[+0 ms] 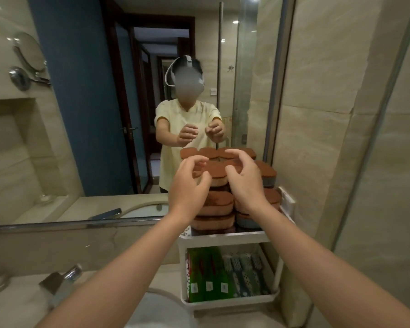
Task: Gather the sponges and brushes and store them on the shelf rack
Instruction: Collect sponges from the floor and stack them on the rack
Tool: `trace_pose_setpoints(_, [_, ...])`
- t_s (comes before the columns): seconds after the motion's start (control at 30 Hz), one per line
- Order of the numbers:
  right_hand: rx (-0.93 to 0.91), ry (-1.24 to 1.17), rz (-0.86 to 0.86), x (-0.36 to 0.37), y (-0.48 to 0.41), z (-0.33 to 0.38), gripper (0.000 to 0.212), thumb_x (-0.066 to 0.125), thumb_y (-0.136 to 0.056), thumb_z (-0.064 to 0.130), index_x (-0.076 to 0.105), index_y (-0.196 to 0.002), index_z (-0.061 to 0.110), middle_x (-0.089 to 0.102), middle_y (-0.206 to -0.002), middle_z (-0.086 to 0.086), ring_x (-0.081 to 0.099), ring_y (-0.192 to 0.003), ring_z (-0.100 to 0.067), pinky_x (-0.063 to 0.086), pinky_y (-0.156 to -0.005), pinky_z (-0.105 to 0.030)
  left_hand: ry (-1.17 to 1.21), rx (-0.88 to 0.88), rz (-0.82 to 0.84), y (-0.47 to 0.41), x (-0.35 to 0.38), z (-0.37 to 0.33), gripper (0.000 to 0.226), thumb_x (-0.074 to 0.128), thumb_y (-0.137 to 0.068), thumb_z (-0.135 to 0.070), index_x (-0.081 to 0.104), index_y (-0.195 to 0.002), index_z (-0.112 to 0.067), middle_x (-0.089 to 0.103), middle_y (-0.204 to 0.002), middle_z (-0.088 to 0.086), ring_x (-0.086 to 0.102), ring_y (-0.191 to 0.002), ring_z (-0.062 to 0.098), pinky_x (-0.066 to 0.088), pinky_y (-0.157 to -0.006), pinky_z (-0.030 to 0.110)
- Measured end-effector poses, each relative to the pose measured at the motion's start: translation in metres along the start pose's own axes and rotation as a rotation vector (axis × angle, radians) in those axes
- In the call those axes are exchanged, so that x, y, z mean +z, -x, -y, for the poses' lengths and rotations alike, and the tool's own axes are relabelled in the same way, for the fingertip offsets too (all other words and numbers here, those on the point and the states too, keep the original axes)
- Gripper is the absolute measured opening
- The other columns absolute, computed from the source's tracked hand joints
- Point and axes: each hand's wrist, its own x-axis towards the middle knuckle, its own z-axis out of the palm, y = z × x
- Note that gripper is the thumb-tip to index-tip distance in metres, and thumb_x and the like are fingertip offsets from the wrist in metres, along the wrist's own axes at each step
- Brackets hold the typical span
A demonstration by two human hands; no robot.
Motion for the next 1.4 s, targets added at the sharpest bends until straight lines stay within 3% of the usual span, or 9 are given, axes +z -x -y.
trace_pose_setpoints(0.2, [-0.004,-0.178,0.196,0.064,0.043,0.032,0.035,0.052,-0.086,0.011,0.061,-0.115,0.027,0.061,-0.109,0.007,0.059,-0.096,-0.007,0.05,-0.079,-0.025,0.072,-0.187,-0.244,0.047,-0.071,0.019,0.026,0.057,-0.089,-0.014,0.058,-0.1,-0.038,0.062,-0.104,-0.011,0.058,-0.089,-0.004,0.045,-0.071,0.006])
trace_pose_setpoints(0.37, [-0.017,-0.307,0.423,0.128,0.101,0.059,0.036,0.053,-0.085,0.004,0.061,-0.112,0.026,0.064,-0.101,0.005,0.058,-0.086,0.001,0.044,-0.07,-0.011,0.026,-0.304,-0.406,0.103,-0.139,0.032,0.027,0.056,-0.087,-0.004,0.06,-0.103,-0.026,0.065,-0.097,-0.009,0.06,-0.084,0.004,0.047,-0.073,0.012])
trace_pose_setpoints(0.47, [0.005,-0.371,0.554,0.165,0.143,0.076,0.036,0.053,-0.085,0.004,0.06,-0.109,0.029,0.063,-0.096,0.01,0.057,-0.082,0.003,0.043,-0.068,-0.009,-0.034,-0.359,-0.511,0.141,-0.184,0.035,0.028,0.056,-0.086,-0.006,0.06,-0.101,-0.03,0.065,-0.096,-0.012,0.061,-0.084,0.004,0.047,-0.073,0.014])
trace_pose_setpoints(0.53, [0.016,-0.406,0.628,0.186,0.173,0.086,0.036,0.053,-0.084,0.006,0.06,-0.11,0.029,0.063,-0.096,0.01,0.057,-0.079,0.004,0.043,-0.066,-0.008,-0.072,-0.41,-0.583,0.168,-0.214,0.035,0.031,0.054,-0.085,-0.008,0.059,-0.097,-0.036,0.065,-0.097,-0.011,0.064,-0.089,0.012,0.05,-0.075,0.02])
trace_pose_setpoints(0.63, [0.035,-0.469,0.756,0.213,0.215,0.1,0.038,0.052,-0.084,0.005,0.06,-0.115,0.026,0.064,-0.1,0.004,0.057,-0.074,0.006,0.048,-0.059,-0.013,-0.125,-0.482,-0.693,0.208,-0.253,0.033,0.032,0.052,-0.083,-0.006,0.059,-0.095,-0.035,0.065,-0.096,-0.009,0.065,-0.09,0.022,0.055,-0.083,0.042])
trace_pose_setpoints(0.8, [0.05,-0.487,0.964,0.253,0.293,0.129,0.039,0.052,-0.083,0.006,0.06,-0.111,0.031,0.065,-0.098,0.008,0.055,-0.071,0.004,0.049,-0.071,-0.028,-0.189,-0.593,-0.881,0.285,-0.31,0.023,0.03,0.054,-0.08,-0.01,0.06,-0.096,-0.035,0.064,-0.094,-0.014,0.064,-0.088,0.02,0.053,-0.086,0.049])
trace_pose_setpoints(1.13, [-0.024,-0.551,1.358,0.28,0.5,0.211,0.034,0.052,-0.086,0.007,0.059,-0.111,0.029,0.062,-0.098,0.008,0.056,-0.077,0.007,0.043,-0.066,-0.009,-0.381,-0.753,-1.184,0.471,-0.42,-0.044,0.029,0.053,-0.086,-0.005,0.059,-0.096,-0.032,0.064,-0.095,-0.012,0.066,-0.087,0.019,0.053,-0.079,0.032])
trace_pose_setpoints(1.27, [-0.021,-0.54,1.487,0.269,0.592,0.245,0.032,0.053,-0.088,0.008,0.058,-0.113,0.027,0.061,-0.099,0.007,0.059,-0.084,-0.005,0.047,-0.075,-0.018,-0.453,-0.798,-1.253,0.553,-0.458,-0.087,0.026,0.053,-0.088,0.0,0.06,-0.102,-0.021,0.064,-0.099,-0.002,0.066,-0.087,0.022,0.053,-0.079,0.03])
trace_pose_setpoints(1.4, [-0.091,-0.52,1.618,0.25,0.684,0.275,0.033,0.055,-0.089,0.009,0.058,-0.117,0.026,0.06,-0.099,0.009,0.057,-0.092,-0.002,0.042,-0.077,-0.009,-0.51,-0.864,-1.338,0.641,-0.484,-0.129,0.026,0.054,-0.087,0.002,0.06,-0.104,-0.017,0.064,-0.101,0.001,0.065,-0.089,0.022,0.052,-0.082,0.032])
